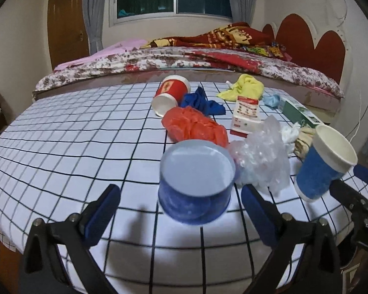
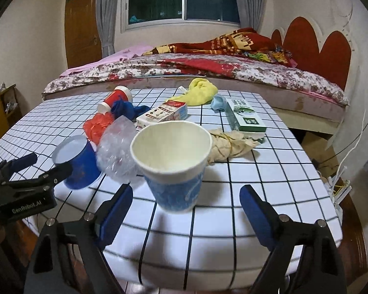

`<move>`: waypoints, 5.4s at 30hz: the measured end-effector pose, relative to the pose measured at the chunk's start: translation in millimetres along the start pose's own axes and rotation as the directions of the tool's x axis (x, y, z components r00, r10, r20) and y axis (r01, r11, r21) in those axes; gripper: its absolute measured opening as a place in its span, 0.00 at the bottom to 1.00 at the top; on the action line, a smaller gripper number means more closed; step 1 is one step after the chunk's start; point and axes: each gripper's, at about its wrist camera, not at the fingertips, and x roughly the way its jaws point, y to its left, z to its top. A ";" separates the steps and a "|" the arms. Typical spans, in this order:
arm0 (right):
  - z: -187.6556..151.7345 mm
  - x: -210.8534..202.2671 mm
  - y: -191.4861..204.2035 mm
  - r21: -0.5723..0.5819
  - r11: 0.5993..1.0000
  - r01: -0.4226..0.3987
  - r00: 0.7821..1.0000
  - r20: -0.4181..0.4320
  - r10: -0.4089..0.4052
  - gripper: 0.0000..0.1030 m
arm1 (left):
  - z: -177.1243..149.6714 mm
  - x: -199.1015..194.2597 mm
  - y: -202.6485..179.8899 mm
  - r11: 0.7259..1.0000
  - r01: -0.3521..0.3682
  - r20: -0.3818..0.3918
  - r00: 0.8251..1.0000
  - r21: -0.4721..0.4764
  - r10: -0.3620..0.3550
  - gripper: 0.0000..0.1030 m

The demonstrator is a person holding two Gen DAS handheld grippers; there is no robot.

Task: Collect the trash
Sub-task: 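Grasp the white-and-blue paper cup with the right tool while the left tool grasps the blue cup, then carry both cups over the black bin and open both tools to drop them, then move both open tools back over the table, then grasp the clear plastic bag with the left tool while the right tool grasps the beige cloth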

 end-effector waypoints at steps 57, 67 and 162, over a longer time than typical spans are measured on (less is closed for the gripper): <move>-154.2 -198.2 -292.0 0.458 0.826 0.329 0.935 -0.037 -0.352 0.56 | -77.9 -110.6 -312.2 0.737 0.582 -0.128 0.806 0.343 -0.577 0.73; -178.7 -145.4 -336.0 0.517 0.805 0.291 0.956 -0.139 -0.257 0.56 | -104.7 -71.2 -354.8 0.734 0.598 -0.229 0.801 0.321 -0.553 0.73; 40.9 63.0 -66.2 0.035 0.999 -0.004 0.993 -0.120 0.008 0.85 | 31.6 37.1 -59.0 0.992 0.128 -0.083 0.988 -0.003 -0.128 0.88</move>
